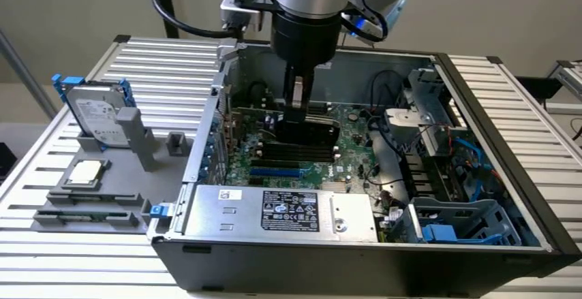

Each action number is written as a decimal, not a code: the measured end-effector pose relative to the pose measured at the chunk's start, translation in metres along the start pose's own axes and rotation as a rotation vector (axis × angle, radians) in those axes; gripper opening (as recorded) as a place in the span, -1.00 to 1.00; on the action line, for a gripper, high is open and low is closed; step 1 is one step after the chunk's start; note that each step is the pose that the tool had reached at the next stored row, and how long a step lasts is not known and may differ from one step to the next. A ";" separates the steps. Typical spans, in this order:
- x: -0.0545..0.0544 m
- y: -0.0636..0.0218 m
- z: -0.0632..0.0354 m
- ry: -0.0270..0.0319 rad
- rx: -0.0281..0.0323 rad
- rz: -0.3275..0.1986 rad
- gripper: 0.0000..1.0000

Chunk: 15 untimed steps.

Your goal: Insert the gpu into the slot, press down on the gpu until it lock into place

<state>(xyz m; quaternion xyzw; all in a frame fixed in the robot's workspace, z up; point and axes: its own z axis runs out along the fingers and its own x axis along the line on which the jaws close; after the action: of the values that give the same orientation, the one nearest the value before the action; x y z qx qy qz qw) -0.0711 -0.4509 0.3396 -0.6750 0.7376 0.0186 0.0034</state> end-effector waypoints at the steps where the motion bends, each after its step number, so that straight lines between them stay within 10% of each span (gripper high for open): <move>1: 0.000 0.0005 0.0020 0.0001 0.0000 -0.001 -0.47; 15: 0.002 0.0025 0.0273 0.0009 -0.0009 -0.033 -0.47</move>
<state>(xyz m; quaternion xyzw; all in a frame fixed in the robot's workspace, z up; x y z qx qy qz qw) -0.0742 -0.4516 0.3123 -0.6869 0.7265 0.0186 0.0030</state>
